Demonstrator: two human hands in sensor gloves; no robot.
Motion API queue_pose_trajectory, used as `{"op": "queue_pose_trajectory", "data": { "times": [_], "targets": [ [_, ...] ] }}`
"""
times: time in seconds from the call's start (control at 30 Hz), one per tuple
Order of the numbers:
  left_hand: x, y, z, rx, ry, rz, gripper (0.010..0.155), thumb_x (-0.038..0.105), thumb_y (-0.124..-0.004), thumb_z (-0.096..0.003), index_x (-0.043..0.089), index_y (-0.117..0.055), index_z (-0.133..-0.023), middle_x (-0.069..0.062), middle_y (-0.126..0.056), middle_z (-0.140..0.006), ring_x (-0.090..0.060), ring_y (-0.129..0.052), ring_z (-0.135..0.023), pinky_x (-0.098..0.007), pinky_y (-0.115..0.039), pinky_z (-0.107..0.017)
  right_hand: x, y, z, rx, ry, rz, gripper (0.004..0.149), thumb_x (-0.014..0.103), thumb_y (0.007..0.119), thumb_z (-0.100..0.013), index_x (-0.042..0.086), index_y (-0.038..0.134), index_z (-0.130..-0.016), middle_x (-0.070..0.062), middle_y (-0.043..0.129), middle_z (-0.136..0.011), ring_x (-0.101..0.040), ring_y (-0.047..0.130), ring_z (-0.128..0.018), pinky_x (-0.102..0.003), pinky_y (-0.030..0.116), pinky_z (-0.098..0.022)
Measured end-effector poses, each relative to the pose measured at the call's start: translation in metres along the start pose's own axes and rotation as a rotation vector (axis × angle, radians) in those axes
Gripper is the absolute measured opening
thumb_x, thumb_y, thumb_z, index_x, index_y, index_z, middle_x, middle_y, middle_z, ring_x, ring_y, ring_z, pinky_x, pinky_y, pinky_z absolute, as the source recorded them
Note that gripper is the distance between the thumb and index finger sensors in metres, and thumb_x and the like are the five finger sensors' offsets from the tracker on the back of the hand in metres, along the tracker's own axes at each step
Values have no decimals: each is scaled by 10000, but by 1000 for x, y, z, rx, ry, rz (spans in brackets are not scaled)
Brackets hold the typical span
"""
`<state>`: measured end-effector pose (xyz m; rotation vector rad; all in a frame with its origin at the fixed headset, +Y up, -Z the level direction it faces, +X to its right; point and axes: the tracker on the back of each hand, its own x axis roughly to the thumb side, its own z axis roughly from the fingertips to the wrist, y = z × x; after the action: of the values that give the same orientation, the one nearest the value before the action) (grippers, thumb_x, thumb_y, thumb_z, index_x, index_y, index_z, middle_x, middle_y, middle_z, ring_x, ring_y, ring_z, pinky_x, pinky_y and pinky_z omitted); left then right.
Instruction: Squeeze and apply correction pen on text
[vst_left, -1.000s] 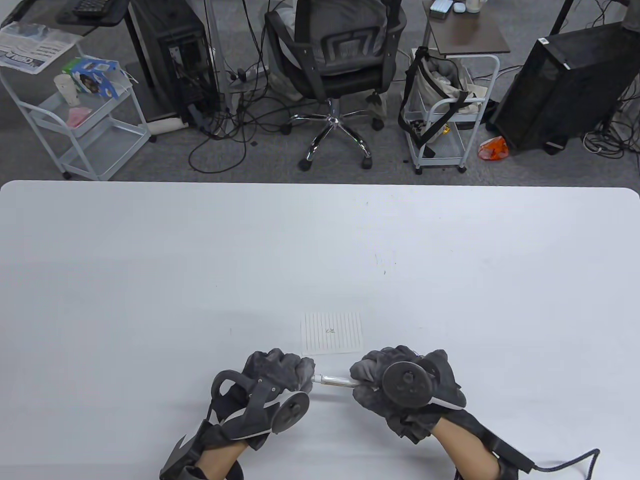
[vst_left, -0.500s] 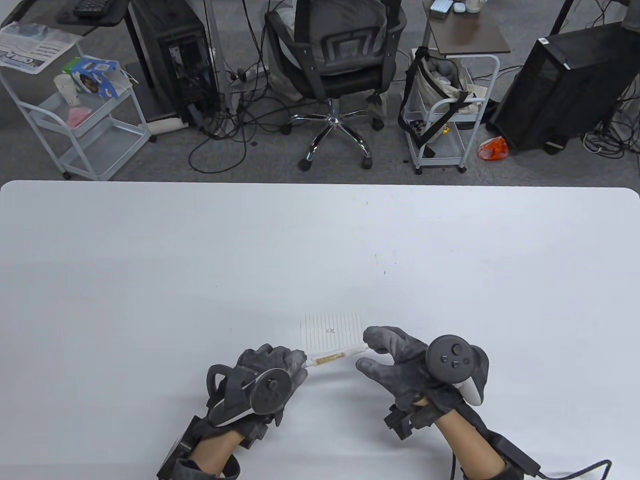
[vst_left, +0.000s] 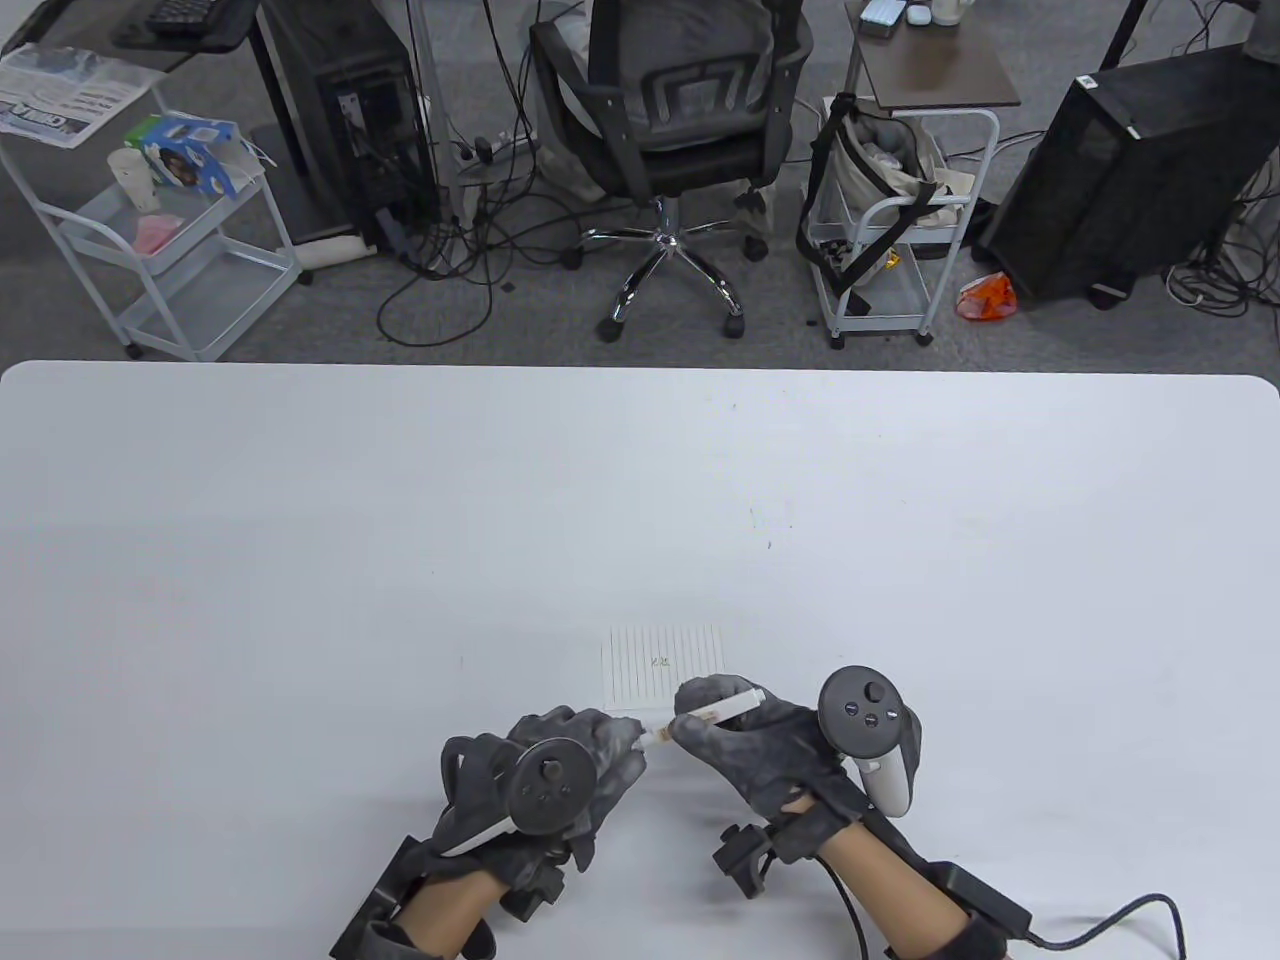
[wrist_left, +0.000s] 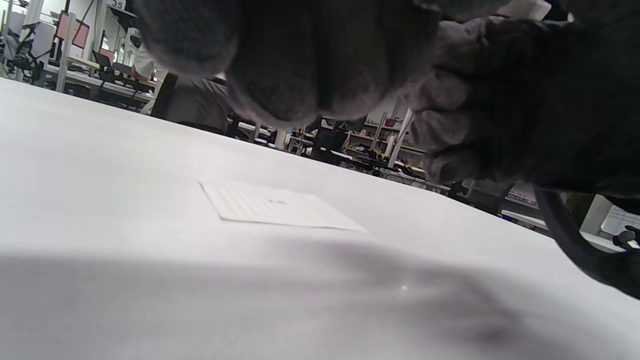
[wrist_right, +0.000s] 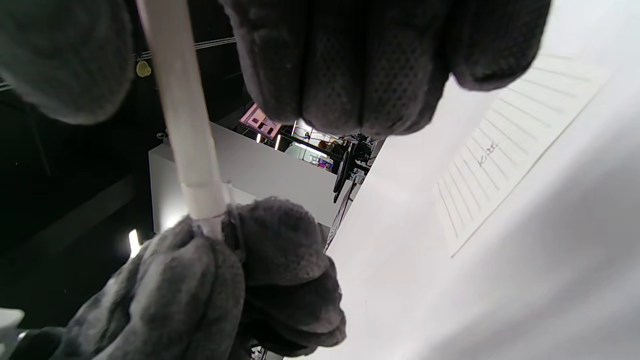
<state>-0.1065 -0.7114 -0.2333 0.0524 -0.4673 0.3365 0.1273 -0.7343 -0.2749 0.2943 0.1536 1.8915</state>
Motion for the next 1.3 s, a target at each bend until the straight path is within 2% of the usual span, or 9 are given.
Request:
{"op": "queue_pose_trajectory", "data": {
  "times": [0.2,0.53,0.77,0.83,0.97,1.3],
  "targets": [
    [4,-2,-2,-21,-1,-6,530,538,-603,-409,268,-808,-816,60,-948,-670,-173,-973,-515,-384,-824,-476,0,-1,-1,-34,-3,6,431,665,813,-376,279,859,-561,37,969,-456,-223,975,-385,-465,810,-446],
    [0,-1,-5,-43,-8,13,523,541,-584,-401,277,-812,-790,64,-926,-612,-155,-924,-454,-383,-798,-469,3,-1,1,-109,-53,3,373,614,812,-410,254,910,-406,59,973,-230,-180,956,-154,-416,851,-298],
    [-5,-3,-12,-80,-10,69,513,535,-591,-388,269,-829,-757,57,-915,-562,-150,-897,-414,-392,-785,-456,3,-3,-3,-127,-36,3,381,588,804,-420,235,912,-326,76,930,-110,-149,895,-19,-388,851,-182],
    [-4,-3,-15,-51,-22,89,510,529,-600,-382,253,-848,-732,46,-920,-530,-156,-896,-384,-399,-788,-433,3,-6,-6,-129,-23,-8,383,581,801,-420,233,912,-305,82,917,-80,-136,873,20,-376,847,-141],
    [1,-3,-23,-63,-36,72,504,524,-599,-381,247,-853,-716,48,-918,-512,-154,-891,-371,-400,-787,-427,0,-13,-7,-162,11,-29,381,564,798,-421,229,911,-279,87,901,-45,-118,844,67,-363,837,-84],
    [-1,-4,-28,-93,-51,148,491,525,-617,-376,228,-878,-667,47,-924,-464,-168,-882,-353,-415,-779,-434,-2,-16,-9,-162,4,-44,374,535,787,-423,223,913,-259,86,894,-26,-105,828,91,-351,831,-48]
  ]
}}
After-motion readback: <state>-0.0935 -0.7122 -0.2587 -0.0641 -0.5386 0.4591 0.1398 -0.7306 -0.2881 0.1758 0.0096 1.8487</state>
